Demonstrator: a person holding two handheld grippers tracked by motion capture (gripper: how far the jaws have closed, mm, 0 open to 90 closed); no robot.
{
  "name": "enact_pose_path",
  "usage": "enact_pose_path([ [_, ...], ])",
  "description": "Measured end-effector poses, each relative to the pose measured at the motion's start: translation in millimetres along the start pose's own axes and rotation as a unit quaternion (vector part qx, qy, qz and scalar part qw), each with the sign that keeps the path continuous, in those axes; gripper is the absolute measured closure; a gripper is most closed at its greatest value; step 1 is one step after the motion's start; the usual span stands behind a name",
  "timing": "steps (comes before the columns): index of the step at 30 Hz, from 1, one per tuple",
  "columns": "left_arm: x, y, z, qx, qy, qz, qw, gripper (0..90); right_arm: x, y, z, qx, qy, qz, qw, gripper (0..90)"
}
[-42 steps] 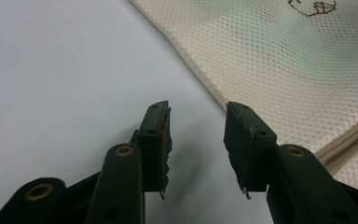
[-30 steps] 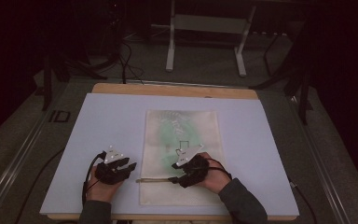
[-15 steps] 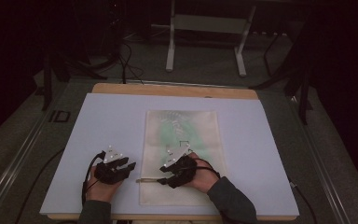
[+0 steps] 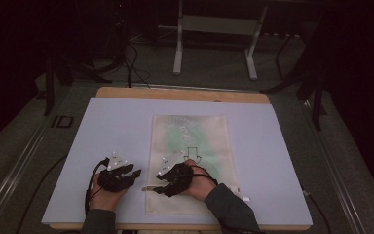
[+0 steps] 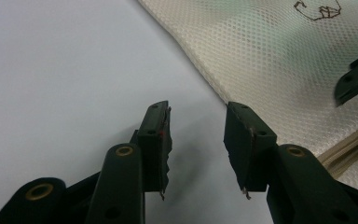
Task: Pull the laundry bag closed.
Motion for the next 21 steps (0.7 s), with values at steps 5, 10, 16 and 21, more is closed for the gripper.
enact_pose_path([
  [5, 0.2, -0.6, -0.1, 0.000, 0.000, 0.000, 1.0000, 60.0, -7.5, -0.8, 6.3, 0.007, 0.006, 0.000, 1.0000, 57.1],
  [10, -0.4, -0.5, -0.3, 0.000, -0.003, 0.001, 1.0000, 60.1, -14.3, -3.8, 13.1, 0.014, 0.006, 0.010, 0.9998, 67.3],
  [16, -0.1, -1.0, -0.4, 0.002, -0.003, 0.001, 1.0000, 60.0, -24.6, -8.7, 17.6, 0.023, -0.005, 0.016, 0.9996, 73.2],
  [21, 0.1, -2.2, -0.7, 0.007, -0.003, 0.003, 1.0000, 60.1, -31.5, -8.5, 20.8, 0.025, -0.016, 0.012, 0.9995, 73.3],
])
Point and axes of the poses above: each handheld gripper's, and its own axes: x roughly backward along the jaws, z roughly out of its top, y roughly to its right, the point moved 4 cm from there along -x, roughly forward along the jaws, and after that the axes turned 2 degrees about -y, right-handed, at the moved point
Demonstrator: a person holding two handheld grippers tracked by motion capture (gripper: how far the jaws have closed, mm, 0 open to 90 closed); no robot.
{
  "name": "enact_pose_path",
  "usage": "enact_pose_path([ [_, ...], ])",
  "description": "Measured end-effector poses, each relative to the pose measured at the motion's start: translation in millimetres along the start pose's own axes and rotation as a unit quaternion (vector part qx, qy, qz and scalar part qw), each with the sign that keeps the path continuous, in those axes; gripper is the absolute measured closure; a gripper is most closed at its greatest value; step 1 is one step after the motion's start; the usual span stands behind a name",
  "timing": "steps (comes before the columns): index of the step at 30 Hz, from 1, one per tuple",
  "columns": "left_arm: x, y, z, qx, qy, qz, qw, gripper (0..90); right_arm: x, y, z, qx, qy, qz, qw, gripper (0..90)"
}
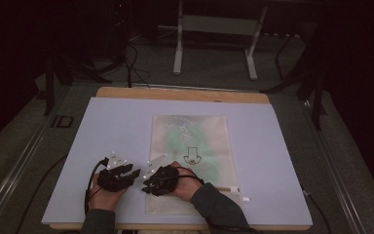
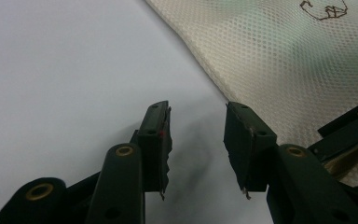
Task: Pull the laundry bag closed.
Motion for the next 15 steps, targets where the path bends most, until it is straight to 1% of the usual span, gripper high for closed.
enact_pose_path([
  [6, 0.2, 0.1, 0.0, 0.000, 0.001, 0.000, 1.0000, 60.1, -7.5, -0.2, 4.9, 0.009, -0.014, -0.005, 0.9998, 73.6],
  [8, 0.1, 0.2, 0.0, 0.000, 0.001, 0.000, 1.0000, 60.1, -10.7, 0.3, 5.5, 0.007, -0.017, -0.003, 0.9998, 74.1],
  [10, 0.0, 0.4, 0.0, 0.001, 0.001, -0.001, 1.0000, 60.1, -13.7, 0.8, 6.2, 0.012, -0.021, -0.008, 0.9997, 75.6],
  [15, 0.2, 0.4, 0.1, 0.002, 0.004, -0.001, 1.0000, 60.1, -16.2, 1.2, 7.3, 0.011, -0.028, -0.017, 0.9994, 80.4],
])
Point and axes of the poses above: each handheld gripper's, and its own axes: x roughly backward along the jaws, z roughly out of its top, y roughly to its right, the point moved 4 cm from there along -x, roughly forward along the jaws, and after that the axes turned 2 degrees about -y, right-handed, at the moved point
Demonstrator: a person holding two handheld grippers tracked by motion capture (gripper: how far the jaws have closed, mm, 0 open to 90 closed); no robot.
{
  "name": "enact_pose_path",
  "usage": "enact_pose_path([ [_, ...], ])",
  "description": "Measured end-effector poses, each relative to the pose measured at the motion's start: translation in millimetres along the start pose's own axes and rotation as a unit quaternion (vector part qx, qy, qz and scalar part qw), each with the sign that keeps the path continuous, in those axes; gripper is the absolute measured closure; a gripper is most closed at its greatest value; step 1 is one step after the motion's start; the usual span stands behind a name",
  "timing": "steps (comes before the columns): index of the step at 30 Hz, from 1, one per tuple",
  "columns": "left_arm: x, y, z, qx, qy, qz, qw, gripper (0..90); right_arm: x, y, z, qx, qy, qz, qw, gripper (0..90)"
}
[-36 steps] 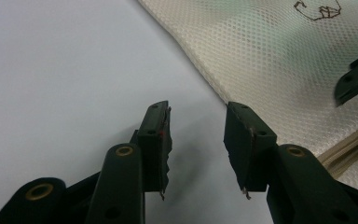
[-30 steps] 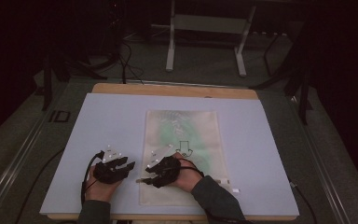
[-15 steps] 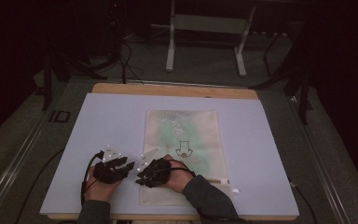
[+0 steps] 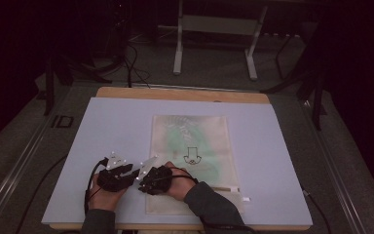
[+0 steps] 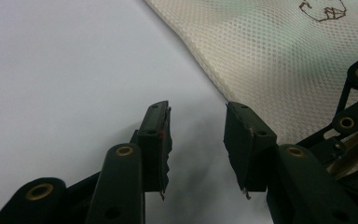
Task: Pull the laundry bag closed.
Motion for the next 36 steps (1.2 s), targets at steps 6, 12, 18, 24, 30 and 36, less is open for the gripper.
enact_pose_path([
  [6, 0.1, -0.1, 0.0, 0.000, -0.001, 0.002, 1.0000, 60.1, 0.5, 1.2, -2.0, -0.010, 0.012, 0.006, 0.9999, 80.9],
  [12, 1.2, -1.6, -0.2, 0.001, 0.000, 0.003, 1.0000, 60.0, 5.7, -0.2, 0.0, -0.007, 0.036, 0.011, 0.9993, 80.9],
  [18, 2.6, -3.3, -0.3, 0.005, 0.002, 0.004, 1.0000, 60.0, 17.6, -0.7, 2.0, -0.002, 0.050, 0.005, 0.9987, 81.0],
  [24, 2.4, -3.0, -0.2, 0.002, 0.003, 0.004, 1.0000, 60.0, 29.7, -0.4, -4.6, -0.002, 0.056, 0.003, 0.9984, 81.0],
  [30, 2.2, -1.4, 0.0, 0.001, 0.003, 0.002, 1.0000, 60.0, 34.1, 0.2, -16.0, -0.010, 0.051, 0.009, 0.9986, 80.9],
  [36, 1.7, -0.3, 0.1, -0.001, 0.003, -0.001, 1.0000, 60.0, 32.3, 2.3, -24.3, -0.022, 0.048, 0.022, 0.9983, 80.7],
])
Point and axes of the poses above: each handheld gripper's, and its own axes: x roughly backward along the jaws, z roughly out of its top, y roughly to its right, the point moved 4 cm from there along -x, roughly forward along the jaws, and after that the axes turned 2 degrees about -y, right-handed, at the moved point
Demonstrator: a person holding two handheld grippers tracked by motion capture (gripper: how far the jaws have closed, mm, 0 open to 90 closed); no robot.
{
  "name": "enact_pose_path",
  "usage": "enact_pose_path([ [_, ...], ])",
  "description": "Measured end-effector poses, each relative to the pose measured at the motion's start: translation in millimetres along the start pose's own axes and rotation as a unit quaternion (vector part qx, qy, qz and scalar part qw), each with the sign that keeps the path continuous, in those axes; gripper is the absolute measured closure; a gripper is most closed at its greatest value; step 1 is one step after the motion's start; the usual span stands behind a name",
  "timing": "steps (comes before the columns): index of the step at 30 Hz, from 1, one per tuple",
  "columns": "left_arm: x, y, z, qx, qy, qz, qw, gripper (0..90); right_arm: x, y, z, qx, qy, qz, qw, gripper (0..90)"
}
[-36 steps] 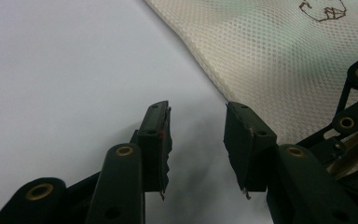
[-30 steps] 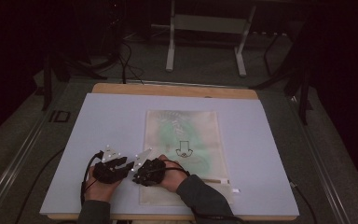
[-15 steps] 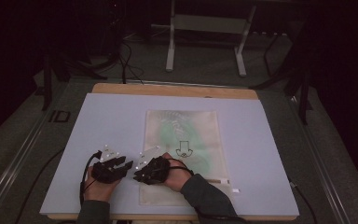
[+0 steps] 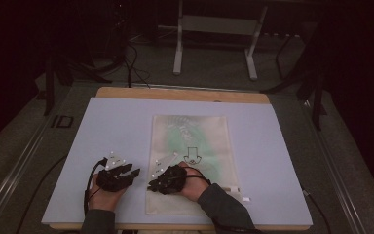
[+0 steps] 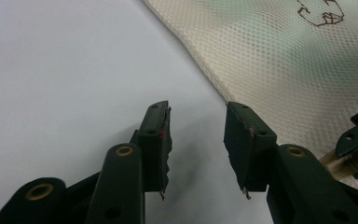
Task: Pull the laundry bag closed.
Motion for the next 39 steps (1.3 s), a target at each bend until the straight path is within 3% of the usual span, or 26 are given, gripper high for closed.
enact_pose_path([
  [7, -0.2, 1.2, 0.2, -0.001, 0.000, -0.006, 1.0000, 60.0, -4.9, 1.7, -3.7, -0.011, -0.012, 0.010, 0.9998, 78.6],
  [17, -1.3, 8.6, 0.6, -0.008, -0.003, -0.026, 0.9996, 60.0, -8.7, 1.8, -9.6, -0.009, -0.016, 0.004, 0.9998, 81.7],
  [28, -3.5, 20.7, 0.8, -0.020, -0.008, -0.058, 0.9981, 82.2, -10.0, 0.3, -9.1, -0.003, -0.013, -0.012, 0.9998, 82.0],
  [39, -13.3, 36.1, 2.1, -0.039, -0.029, -0.071, 0.9963, 87.5, -10.2, -1.5, -9.8, 0.002, -0.012, -0.020, 0.9997, 82.0],
])
Point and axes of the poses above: each handheld gripper's, and its own axes: x roughly backward along the jaws, z roughly out of its top, y roughly to its right, the point moved 4 cm from there along -x, roughly forward along the jaws, and after that the axes turned 2 degrees about -y, right-handed, at the moved point
